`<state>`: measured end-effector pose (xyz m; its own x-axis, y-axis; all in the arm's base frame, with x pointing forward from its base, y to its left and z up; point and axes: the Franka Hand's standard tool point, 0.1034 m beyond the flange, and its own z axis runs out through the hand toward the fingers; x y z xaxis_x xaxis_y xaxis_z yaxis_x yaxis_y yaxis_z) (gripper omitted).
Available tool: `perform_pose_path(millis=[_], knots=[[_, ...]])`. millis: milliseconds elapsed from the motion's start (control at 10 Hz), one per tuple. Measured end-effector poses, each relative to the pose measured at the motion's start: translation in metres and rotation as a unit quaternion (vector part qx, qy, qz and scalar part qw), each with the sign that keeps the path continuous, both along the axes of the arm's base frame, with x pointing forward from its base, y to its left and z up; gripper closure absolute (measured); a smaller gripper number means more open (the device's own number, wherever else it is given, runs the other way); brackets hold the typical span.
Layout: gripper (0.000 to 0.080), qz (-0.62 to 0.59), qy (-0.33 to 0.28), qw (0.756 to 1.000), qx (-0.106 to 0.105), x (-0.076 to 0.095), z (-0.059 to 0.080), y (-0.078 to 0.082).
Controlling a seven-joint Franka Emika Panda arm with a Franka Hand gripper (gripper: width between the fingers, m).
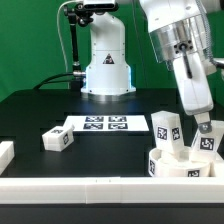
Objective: Assemble stool
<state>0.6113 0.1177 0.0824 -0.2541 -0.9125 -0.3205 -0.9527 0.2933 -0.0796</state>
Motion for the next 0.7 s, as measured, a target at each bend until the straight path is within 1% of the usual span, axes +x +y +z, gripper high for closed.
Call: perform_pose_path(millis=[400, 500, 600, 700], knots=[[0.0462, -0.092, 0.027, 0.995, 0.021, -0.0005, -0.0013, -0.0008], [0.0462, -0.091, 0.026, 0.995, 0.021, -0.0005, -0.0014, -0.0005], [0.0345, -0.086, 0.025, 0.996, 0.020, -0.0007, -0.0014, -0.0001], [0.0201, -0.065, 0.025, 0.997, 0.018, -0.0014, 0.0009, -0.0008]])
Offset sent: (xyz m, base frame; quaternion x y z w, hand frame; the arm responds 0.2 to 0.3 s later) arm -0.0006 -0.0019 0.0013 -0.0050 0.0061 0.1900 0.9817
